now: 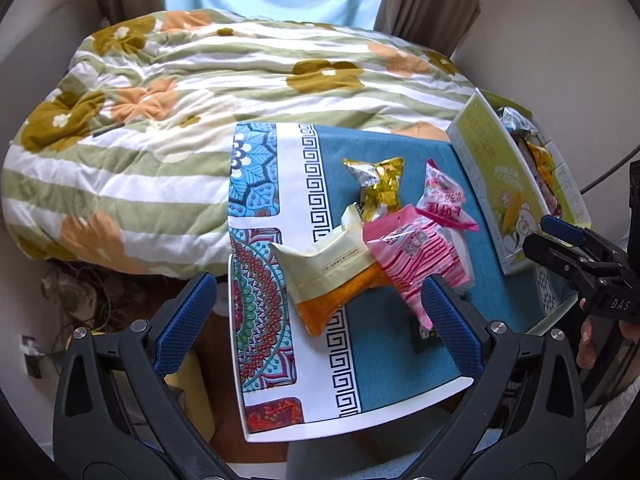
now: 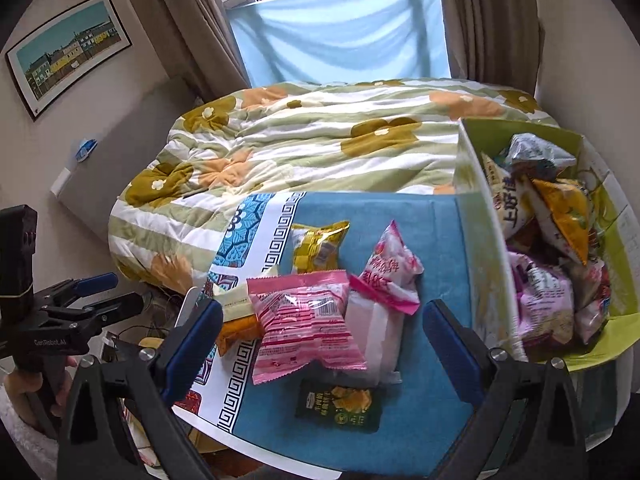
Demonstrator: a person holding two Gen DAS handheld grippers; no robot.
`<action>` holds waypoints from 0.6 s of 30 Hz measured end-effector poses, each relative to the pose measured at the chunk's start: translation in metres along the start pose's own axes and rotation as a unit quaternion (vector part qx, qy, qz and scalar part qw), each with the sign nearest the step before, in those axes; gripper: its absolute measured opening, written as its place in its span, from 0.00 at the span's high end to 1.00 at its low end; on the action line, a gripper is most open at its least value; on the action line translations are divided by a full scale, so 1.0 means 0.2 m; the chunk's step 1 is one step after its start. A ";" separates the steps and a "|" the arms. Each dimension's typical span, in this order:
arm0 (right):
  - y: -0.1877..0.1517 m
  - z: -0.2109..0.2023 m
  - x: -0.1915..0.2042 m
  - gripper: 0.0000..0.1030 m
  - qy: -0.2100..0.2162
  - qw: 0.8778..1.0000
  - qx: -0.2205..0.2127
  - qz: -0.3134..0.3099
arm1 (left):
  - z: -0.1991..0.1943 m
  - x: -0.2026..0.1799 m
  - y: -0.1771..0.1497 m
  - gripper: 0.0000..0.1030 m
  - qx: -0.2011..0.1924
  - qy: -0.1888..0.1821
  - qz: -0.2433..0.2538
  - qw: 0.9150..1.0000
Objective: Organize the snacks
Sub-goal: 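Withdraw both tools from the box back over the remaining snacks, then grasp the cream-orange biscuit bag with left tool while right tool grasps the pink striped bag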
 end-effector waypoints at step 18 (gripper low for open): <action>-0.17 0.63 0.16 0.03 0.022 0.993 0.099 -0.067 | 0.49 -0.01 -0.09 0.02 0.057 0.025 0.131 0.989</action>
Point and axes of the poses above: each gripper's, at about its wrist camera, not at the fingertips, and z roughly the way its jaws point, x to its left, y to its top, the point moved 6 cm from there along z, roughly the way its jaws point, and after that the axes turned 15 degrees about -z, right-handed, at the moved point
